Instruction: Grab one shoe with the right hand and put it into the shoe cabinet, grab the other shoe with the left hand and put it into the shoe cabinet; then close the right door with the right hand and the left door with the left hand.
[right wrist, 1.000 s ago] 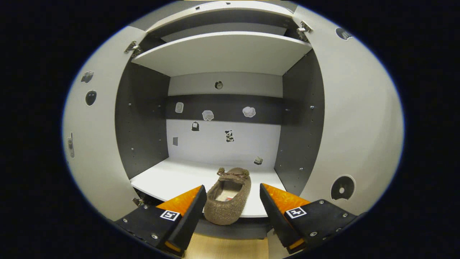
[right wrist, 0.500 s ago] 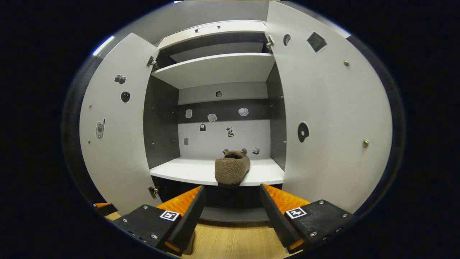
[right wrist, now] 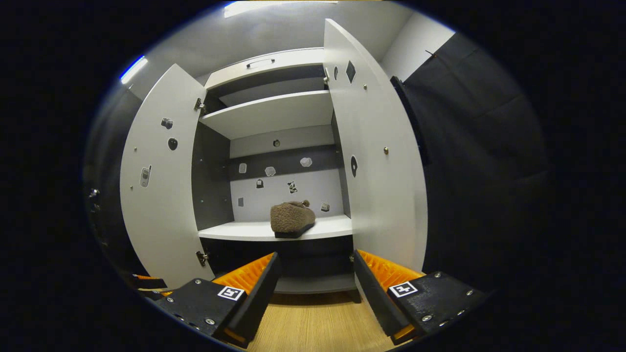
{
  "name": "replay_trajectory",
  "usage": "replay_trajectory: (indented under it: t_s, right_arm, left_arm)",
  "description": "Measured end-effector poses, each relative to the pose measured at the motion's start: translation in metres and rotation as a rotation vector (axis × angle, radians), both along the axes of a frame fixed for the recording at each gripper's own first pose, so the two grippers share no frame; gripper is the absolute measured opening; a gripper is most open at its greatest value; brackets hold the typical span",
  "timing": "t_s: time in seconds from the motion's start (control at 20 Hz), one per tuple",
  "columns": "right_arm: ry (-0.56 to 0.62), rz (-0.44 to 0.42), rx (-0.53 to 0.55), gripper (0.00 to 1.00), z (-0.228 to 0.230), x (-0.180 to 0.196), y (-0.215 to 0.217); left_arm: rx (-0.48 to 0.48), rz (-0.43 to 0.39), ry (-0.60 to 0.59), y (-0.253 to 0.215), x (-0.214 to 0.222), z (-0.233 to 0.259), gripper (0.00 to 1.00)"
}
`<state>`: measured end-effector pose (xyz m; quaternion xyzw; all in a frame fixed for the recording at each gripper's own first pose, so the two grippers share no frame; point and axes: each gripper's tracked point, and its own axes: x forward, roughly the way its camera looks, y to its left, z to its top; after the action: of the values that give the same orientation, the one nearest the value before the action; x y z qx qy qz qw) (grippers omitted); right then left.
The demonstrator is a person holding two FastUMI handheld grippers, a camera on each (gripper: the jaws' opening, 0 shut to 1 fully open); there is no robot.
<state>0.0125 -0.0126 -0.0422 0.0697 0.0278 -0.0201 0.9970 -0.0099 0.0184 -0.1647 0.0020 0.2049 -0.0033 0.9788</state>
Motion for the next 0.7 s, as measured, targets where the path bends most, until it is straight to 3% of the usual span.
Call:
replay_trajectory:
  t_s: [0.2,0.6,0.7]
  right_arm:
    - [0.003,-0.024,-0.018,0.92,-0.001,-0.014,-0.015]
    - [-0.006,-0.019,-0.035,0.92,0.004,-0.047,-0.01]
    - [-0.008,-0.007,-0.044,0.92,0.005,-0.046,-0.006]
  left_arm:
    - [-0.033,-0.053,0.18,-0.001,0.009,-0.07,0.97]
    - [-0.049,0.046,0.45,0.029,0.038,-0.184,0.98]
    - [-0.072,0.061,0.45,0.029,0.056,-0.187,1.0]
